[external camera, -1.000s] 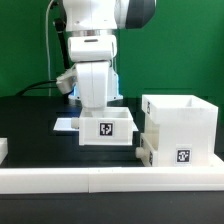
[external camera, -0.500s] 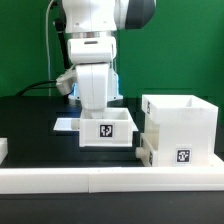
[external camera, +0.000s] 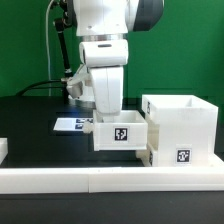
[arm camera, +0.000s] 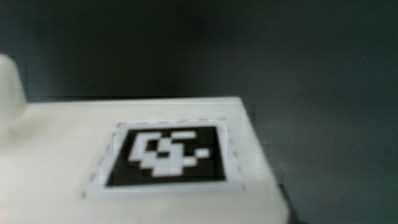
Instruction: Assemble drawer
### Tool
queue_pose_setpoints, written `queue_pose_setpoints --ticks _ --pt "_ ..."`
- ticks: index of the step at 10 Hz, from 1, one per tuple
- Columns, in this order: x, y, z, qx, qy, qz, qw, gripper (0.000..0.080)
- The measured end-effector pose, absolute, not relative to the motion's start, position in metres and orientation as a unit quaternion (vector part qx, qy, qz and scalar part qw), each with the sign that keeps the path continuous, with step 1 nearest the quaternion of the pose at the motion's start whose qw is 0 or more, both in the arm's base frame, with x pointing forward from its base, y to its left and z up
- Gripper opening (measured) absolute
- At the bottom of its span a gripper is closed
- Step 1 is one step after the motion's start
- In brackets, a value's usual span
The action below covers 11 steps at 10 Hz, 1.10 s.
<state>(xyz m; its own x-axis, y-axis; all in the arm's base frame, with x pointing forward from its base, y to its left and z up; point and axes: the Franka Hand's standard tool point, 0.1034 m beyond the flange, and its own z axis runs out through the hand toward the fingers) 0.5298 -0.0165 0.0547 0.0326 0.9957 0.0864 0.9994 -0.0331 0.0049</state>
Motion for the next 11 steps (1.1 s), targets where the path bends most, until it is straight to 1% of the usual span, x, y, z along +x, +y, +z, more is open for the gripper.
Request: queue_pose_setpoints --ticks 2,4,6,11 --pt "0.53 -0.015 0.054 -0.714 -0.698 -0.032 0.027 0.0042" --pt "0.529 -0.009 0.057 -0.708 -0.705 -0.019 0.037 0.0042" --pt "0.53 -0.008 0.058 -0.709 -0.704 -0.02 0.036 0.0042" --pt "0.528 -0.001 0.055 -0.707 -0.706 -0.02 0.04 0.0042"
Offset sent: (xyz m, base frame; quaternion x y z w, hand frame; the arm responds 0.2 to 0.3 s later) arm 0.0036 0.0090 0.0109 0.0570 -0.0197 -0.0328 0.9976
